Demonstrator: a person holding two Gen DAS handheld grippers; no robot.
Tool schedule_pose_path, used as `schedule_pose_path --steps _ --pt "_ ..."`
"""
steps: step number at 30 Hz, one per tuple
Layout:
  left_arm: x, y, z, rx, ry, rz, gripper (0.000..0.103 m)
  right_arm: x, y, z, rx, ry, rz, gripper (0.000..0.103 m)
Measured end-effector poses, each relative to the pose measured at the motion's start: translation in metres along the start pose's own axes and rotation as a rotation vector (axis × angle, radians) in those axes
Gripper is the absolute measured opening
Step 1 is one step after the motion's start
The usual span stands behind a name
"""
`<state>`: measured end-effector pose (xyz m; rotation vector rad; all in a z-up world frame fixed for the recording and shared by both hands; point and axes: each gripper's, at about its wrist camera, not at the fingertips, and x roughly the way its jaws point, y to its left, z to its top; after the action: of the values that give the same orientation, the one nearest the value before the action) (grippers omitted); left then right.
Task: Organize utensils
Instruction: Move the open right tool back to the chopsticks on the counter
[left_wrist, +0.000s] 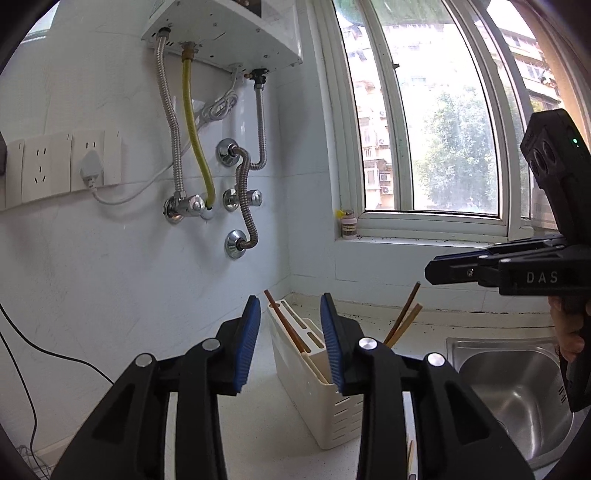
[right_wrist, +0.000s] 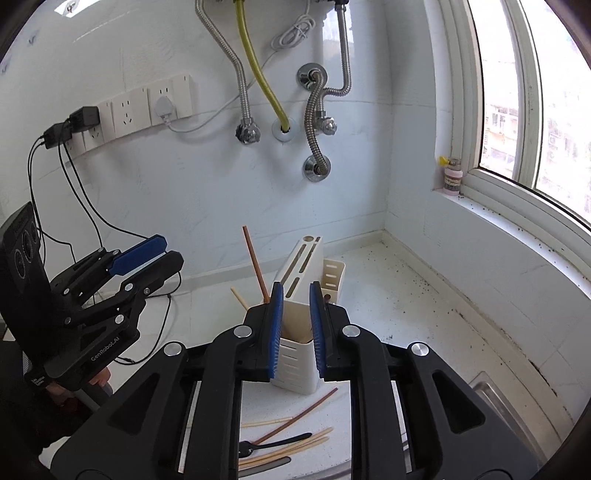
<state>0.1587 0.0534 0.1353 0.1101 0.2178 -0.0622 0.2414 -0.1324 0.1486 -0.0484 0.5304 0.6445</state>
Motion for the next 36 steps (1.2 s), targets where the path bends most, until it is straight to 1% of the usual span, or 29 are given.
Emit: schedule_pose_path --steps 1,3,5,7,8,10,13,17,19,24,27,30,34,36 --pt "-0.005 -0.001 0.000 0.009 -0.009 -0.008 0.038 -0.007 -0.003 -0.001 0.018 -0.017 0.011 0.015" --pt "-0.016 -0.001 -0.001 0.012 -0.019 -0.046 0.039 -0.020 -0.009 -0.004 0.061 -0.040 0.029 0.015" --pt "-0.027 -0.004 -0.006 0.021 -0.015 -0.092 0.039 -0.031 -0.015 -0.010 0.092 -0.057 0.026 0.015" --pt "-0.033 -0.008 -0.015 0.054 0.018 -0.131 0.039 -0.040 -0.020 -0.020 0.133 -0.060 0.021 0.015" --pt "-0.033 -0.011 -0.021 0.075 0.050 -0.158 0.039 -0.043 -0.024 -0.026 0.157 -0.051 0.022 0.015" --pt "-0.030 -0.017 -0.036 0.118 0.121 -0.200 0.039 -0.040 -0.031 -0.040 0.203 -0.008 0.012 0.015" --pt "-0.015 -0.026 -0.065 0.169 0.270 -0.276 0.039 -0.029 -0.045 -0.067 0.290 0.060 -0.006 0.015" --pt "0.010 -0.030 -0.100 0.178 0.429 -0.328 0.039 0.001 -0.065 -0.110 0.429 0.189 0.001 0.015" --pt "0.020 -0.032 -0.114 0.186 0.480 -0.340 0.039 0.017 -0.071 -0.131 0.482 0.241 0.008 0.014" --pt "0.045 -0.038 -0.143 0.240 0.573 -0.353 0.039 0.056 -0.082 -0.179 0.629 0.369 0.000 0.012" --pt "0.054 -0.038 -0.156 0.254 0.616 -0.366 0.039 0.072 -0.081 -0.195 0.683 0.398 -0.020 0.012" --pt "0.061 -0.042 -0.166 0.302 0.649 -0.383 0.039 0.085 -0.078 -0.199 0.728 0.409 -0.020 0.013" --pt "0.071 -0.045 -0.171 0.324 0.678 -0.420 0.039 0.100 -0.068 -0.197 0.711 0.440 -0.083 0.014" --pt "0.078 -0.045 -0.174 0.342 0.702 -0.438 0.035 0.108 -0.063 -0.197 0.696 0.459 -0.120 0.014"
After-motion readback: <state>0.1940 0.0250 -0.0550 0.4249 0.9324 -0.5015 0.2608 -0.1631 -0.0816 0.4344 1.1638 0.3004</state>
